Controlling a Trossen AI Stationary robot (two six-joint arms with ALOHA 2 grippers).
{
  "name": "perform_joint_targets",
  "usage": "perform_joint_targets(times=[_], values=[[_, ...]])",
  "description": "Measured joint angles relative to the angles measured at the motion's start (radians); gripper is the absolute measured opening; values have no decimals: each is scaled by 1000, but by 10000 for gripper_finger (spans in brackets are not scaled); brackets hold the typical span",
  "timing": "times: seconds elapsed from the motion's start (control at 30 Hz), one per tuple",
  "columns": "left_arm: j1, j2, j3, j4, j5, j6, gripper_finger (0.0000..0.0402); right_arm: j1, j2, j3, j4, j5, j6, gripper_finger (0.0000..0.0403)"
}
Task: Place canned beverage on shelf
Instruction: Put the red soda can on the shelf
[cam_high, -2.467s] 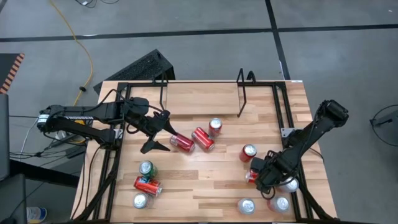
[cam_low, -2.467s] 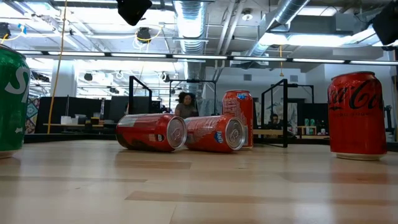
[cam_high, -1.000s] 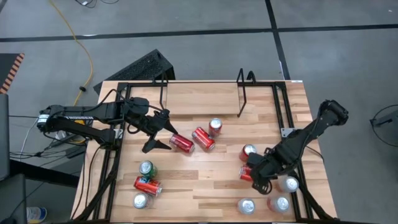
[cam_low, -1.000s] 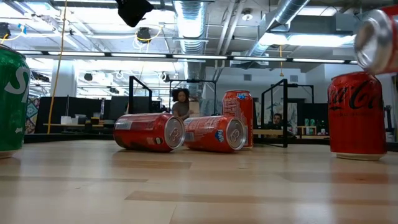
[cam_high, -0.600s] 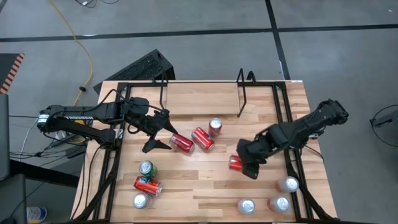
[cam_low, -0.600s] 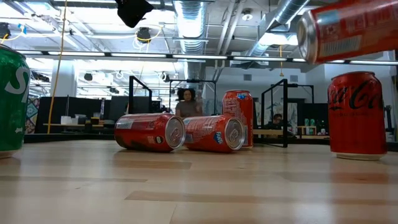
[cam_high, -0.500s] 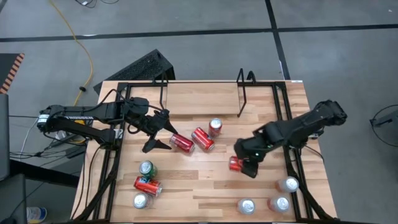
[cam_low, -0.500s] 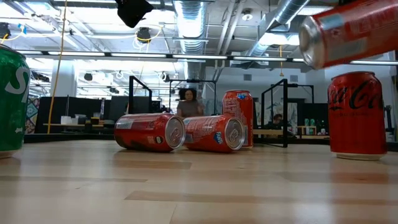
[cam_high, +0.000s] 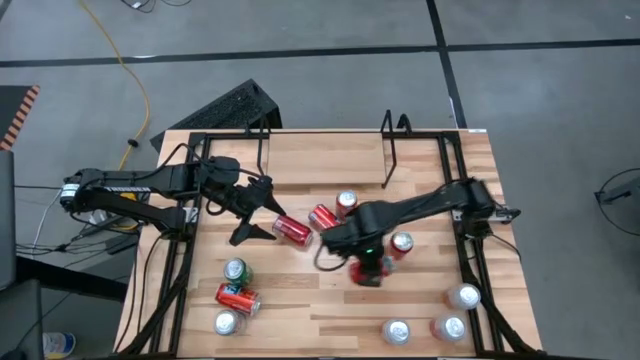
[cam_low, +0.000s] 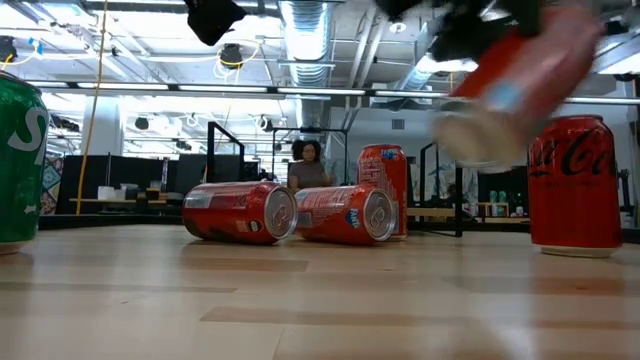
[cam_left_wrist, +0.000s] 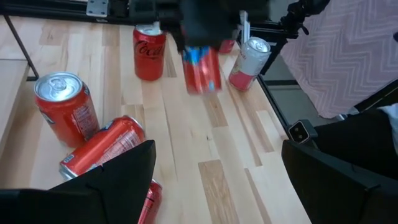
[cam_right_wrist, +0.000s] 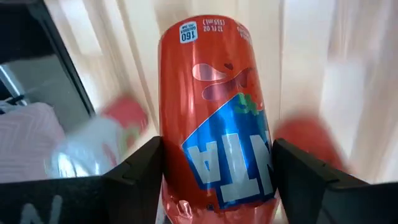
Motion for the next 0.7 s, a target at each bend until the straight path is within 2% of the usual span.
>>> perform_joint_targets(times=[0.13, 0.2, 0.37, 0.57, 0.7], values=[[0, 0, 0, -18, 0, 0, 334, 16, 109, 82, -39, 93, -92, 242], [0, 0, 0, -35, 0, 0, 334, 21, 145, 105, -44, 105, -138, 242], [-1, 0, 0, -61, 0, 0, 334, 34, 193, 103, -47, 213, -217, 242], [-1, 0, 0, -52, -4, 0, 334, 62, 200, 100, -40, 412, -328, 242], [-1, 0, 0, -54, -20, 0, 334, 87, 204, 88, -41, 575, -496, 242]])
